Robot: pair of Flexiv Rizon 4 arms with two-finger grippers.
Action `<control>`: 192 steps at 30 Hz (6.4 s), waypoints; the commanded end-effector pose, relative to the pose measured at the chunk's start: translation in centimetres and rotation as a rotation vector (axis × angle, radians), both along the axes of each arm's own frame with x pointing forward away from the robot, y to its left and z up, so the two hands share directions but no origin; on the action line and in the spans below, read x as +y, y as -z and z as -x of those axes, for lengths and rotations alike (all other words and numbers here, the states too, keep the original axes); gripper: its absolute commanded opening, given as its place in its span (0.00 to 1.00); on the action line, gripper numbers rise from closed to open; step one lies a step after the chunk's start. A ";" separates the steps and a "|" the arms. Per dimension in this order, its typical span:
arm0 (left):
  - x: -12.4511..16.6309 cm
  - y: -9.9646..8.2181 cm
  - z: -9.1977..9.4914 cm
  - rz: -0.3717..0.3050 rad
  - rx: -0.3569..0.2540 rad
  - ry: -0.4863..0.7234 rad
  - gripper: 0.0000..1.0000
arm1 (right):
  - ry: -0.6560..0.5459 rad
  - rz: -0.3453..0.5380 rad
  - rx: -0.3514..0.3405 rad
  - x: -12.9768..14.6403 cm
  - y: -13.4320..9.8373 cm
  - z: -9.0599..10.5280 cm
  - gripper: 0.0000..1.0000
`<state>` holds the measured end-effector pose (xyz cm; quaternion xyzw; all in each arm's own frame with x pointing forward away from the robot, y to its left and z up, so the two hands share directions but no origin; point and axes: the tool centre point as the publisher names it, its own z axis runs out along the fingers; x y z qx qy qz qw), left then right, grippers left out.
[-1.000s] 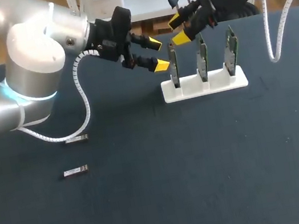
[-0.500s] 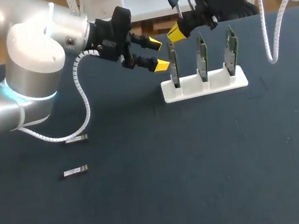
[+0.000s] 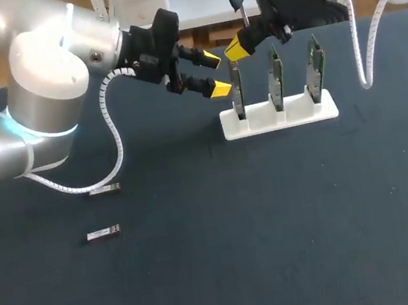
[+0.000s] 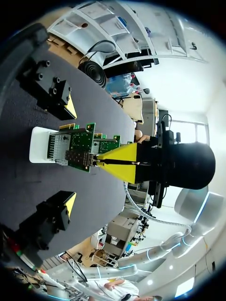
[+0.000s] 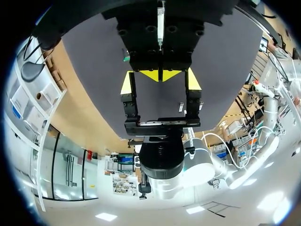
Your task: Pick up the optical module with the left hand, and insert it into the network port with the right hand.
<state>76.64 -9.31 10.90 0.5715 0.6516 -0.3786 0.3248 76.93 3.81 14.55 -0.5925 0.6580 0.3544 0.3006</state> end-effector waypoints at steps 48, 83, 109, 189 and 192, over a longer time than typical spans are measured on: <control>-0.1 0.0 -0.1 -0.004 0.002 0.001 1.00 | 0.005 -0.146 -0.034 -5.6 -4.2 0.2 0.00; -0.1 0.0 -0.1 -0.004 0.002 0.001 1.00 | -0.035 -0.062 0.055 -11.1 -0.4 0.7 0.00; -0.1 0.0 -0.1 -0.004 0.002 0.001 1.00 | -0.021 -0.044 0.057 -10.7 0.1 0.1 0.00; 22.2 1.9 11.7 -0.794 -0.162 -0.114 1.00 | -0.043 -0.042 0.053 -10.6 -0.1 0.2 1.00; 23.5 2.9 12.5 -0.849 -0.154 -0.107 1.00 | -0.043 -0.042 0.053 -10.6 -0.1 0.2 1.00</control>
